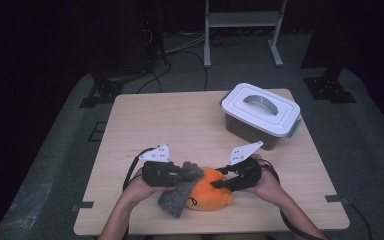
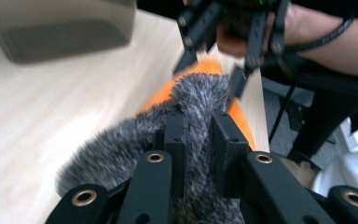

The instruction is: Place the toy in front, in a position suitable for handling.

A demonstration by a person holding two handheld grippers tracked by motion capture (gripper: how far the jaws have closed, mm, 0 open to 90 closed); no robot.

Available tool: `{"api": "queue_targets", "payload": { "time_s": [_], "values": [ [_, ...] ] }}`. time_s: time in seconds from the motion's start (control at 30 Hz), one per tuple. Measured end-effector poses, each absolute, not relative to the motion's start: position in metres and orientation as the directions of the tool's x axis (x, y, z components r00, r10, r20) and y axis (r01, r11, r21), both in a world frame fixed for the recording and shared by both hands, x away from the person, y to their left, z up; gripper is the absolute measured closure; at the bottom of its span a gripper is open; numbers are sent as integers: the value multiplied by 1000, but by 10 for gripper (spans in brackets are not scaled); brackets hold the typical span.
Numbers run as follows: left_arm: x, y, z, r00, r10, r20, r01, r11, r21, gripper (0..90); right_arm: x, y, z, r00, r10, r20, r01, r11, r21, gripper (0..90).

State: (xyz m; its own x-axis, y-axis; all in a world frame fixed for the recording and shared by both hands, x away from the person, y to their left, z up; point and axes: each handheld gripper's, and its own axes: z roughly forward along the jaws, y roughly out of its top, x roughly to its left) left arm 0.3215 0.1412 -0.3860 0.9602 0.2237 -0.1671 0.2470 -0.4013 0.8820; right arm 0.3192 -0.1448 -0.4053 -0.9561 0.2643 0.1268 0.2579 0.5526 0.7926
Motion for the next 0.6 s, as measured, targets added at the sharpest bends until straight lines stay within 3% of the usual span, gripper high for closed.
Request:
{"api": "queue_targets", "payload": {
  "time_s": [0.2, 0.33, 0.6],
  "values": [
    [327, 129, -380, 964, 231, -132, 225, -442, 869, 778, 315, -130, -398, -979, 203, 21, 140, 594, 792, 552],
    [326, 132, -395, 960, 223, -167, 252, -435, 864, 777, 313, -140, -405, -979, 203, 9, 132, 604, 786, 559],
    [327, 152, -418, 938, 248, -241, 330, -436, 837, 774, 313, -176, -420, -968, 235, 88, 209, 559, 802, 551]
  ]
}}
